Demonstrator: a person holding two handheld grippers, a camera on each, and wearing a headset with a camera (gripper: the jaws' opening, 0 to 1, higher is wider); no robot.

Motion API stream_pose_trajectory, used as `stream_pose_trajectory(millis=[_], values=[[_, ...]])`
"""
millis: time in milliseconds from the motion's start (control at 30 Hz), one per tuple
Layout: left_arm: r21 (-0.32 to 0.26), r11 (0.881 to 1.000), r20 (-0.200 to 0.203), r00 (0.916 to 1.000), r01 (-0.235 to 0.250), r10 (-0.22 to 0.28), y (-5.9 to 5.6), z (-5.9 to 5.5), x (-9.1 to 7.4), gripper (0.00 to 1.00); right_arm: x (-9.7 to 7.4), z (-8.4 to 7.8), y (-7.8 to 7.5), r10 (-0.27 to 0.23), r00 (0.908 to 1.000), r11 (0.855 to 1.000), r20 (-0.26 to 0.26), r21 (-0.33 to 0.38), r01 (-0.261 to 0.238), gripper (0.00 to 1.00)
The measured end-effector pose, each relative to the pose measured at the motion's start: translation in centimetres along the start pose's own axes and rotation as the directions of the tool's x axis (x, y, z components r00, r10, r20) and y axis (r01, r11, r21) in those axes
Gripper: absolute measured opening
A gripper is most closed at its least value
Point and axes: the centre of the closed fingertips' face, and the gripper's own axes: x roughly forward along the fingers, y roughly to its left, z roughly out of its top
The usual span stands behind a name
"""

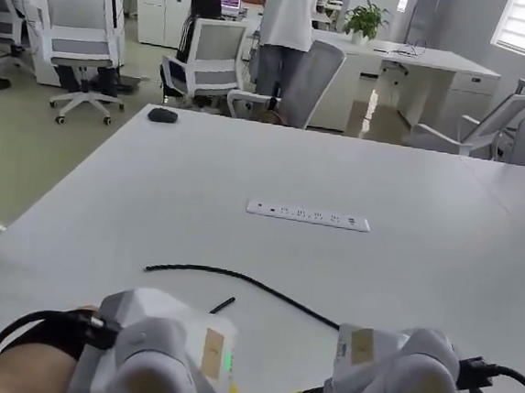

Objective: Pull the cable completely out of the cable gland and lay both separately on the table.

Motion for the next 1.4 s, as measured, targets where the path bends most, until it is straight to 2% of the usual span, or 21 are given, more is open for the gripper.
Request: stream_pose_trajectory(millis=[100,233,367,567,633,833,1000,1133,1200,1233,1300,1367,1400], values=[[0.017,1.000,-0.023,0.9996,-0.017,0.018,0.4,-0.6,-0.1,0.17,-0.4,-0.9,-0.6,-0.022,0.9995,1.000,-0.021,-0.007,0.022,0.03],[-0.002,1.000,-0.015,0.9996,-0.023,0.023,0.7,-0.8,-0.4,0.17,-1.5,-1.7,-1.0,-0.032,0.9994,0.999,-0.012,0.028,0.033,0.03],[-0.001,1.000,-0.035,0.9990,-0.029,0.029,0.9,-1.4,-0.6,0.17,-2.4,-3.6,-1.8,-0.065,0.9961,0.997,-0.059,0.036,0.067,0.03],[-0.004,0.999,-0.041,0.9986,-0.033,0.033,1.1,-1.7,-0.7,0.17,-3.7,-6.2,-2.6,-0.096,0.9894,0.993,-0.108,0.062,0.103,0.03],[-0.005,0.999,-0.040,0.9986,-0.033,0.033,1.1,-1.7,-0.7,0.17,-4.1,-7.0,-2.9,-0.107,0.9857,0.991,-0.130,0.064,0.117,0.03],[-0.001,0.999,-0.044,0.9985,-0.032,0.032,1.1,-1.7,-0.6,0.17,-5.2,-10.2,-3.7,-0.141,0.9665,0.986,-0.214,0.061,0.157,0.03],[-0.003,0.999,-0.051,0.9980,-0.037,0.037,1.2,-1.9,-0.7,0.17,-5.9,-11.9,-4.3,-0.153,0.9591,0.981,-0.238,0.081,0.177,0.03],[-0.004,0.999,-0.059,0.9975,-0.039,0.039,1.2,-2.2,-0.8,0.17,-6.3,-13.5,-4.4,-0.157,0.9458,0.978,-0.284,0.087,0.189,0.03],[-0.007,0.999,-0.057,0.9975,-0.042,0.041,1.3,-2.2,-0.8,0.17,-6.5,-14.2,-4.7,-0.173,0.9349,0.968,-0.310,0.120,0.219,0.03],[-0.008,0.999,-0.056,0.9976,-0.041,0.041,1.2,-2.1,-0.8,0.17,-6.6,-14.5,-4.8,-0.176,0.9287,0.962,-0.326,0.141,0.232,0.03],[-0.010,0.999,-0.060,0.9974,-0.041,0.040,1.2,-2.1,-0.8,0.17,-6.5,-14.3,-5.0,-0.190,0.9278,0.960,-0.321,0.139,0.245,0.05],[-0.009,0.999,-0.065,0.9971,-0.040,0.040,1.2,-2.2,-0.8,0.17,-6.5,-13.5,-5.1,-0.200,0.9321,0.959,-0.302,0.136,0.249,0.12],[-0.009,0.999,-0.064,0.9970,-0.044,0.043,1.3,-2.1,-0.8,0.17,-6.5,-12.8,-5.1,-0.201,0.9388,0.960,-0.280,0.136,0.246,0.15]])
